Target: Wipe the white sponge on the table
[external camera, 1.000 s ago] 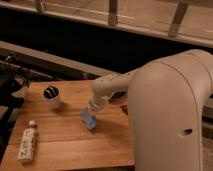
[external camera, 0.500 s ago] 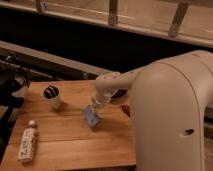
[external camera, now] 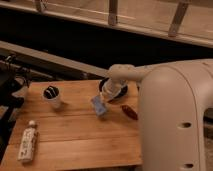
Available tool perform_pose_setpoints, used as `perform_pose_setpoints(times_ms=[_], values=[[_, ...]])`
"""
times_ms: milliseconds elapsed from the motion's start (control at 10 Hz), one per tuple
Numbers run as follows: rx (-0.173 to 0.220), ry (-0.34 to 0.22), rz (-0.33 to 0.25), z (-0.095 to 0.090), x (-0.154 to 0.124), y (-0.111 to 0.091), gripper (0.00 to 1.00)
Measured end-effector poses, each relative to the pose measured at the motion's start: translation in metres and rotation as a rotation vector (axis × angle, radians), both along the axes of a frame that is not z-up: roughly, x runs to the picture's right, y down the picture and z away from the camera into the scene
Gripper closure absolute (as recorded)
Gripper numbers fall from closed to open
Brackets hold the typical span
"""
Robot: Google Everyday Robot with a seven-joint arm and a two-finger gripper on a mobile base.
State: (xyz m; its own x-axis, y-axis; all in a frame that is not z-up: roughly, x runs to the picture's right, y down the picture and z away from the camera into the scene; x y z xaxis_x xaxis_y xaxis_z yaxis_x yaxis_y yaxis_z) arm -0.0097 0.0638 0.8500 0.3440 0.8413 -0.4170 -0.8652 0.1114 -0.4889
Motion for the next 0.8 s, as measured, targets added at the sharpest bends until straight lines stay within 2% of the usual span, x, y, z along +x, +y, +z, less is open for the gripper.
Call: perform_pose_setpoints(times_ms=[200, 300, 500, 600, 800], values=[[-0.008, -0.004, -0.024, 0.004, -0.019, -0.002, 0.76], [-0.013, 0.000, -0.036, 0.000, -0.025, 0.003, 0.75], [-0.013, 0.009, -0.045, -0.013, -0.027, 0.018, 0.84], [-0.013, 0.010, -0.047, -0.017, -0.029, 0.022, 0.84], [-0.010, 0.004, -0.053, -0.016, -0.033, 0.019, 0.69]])
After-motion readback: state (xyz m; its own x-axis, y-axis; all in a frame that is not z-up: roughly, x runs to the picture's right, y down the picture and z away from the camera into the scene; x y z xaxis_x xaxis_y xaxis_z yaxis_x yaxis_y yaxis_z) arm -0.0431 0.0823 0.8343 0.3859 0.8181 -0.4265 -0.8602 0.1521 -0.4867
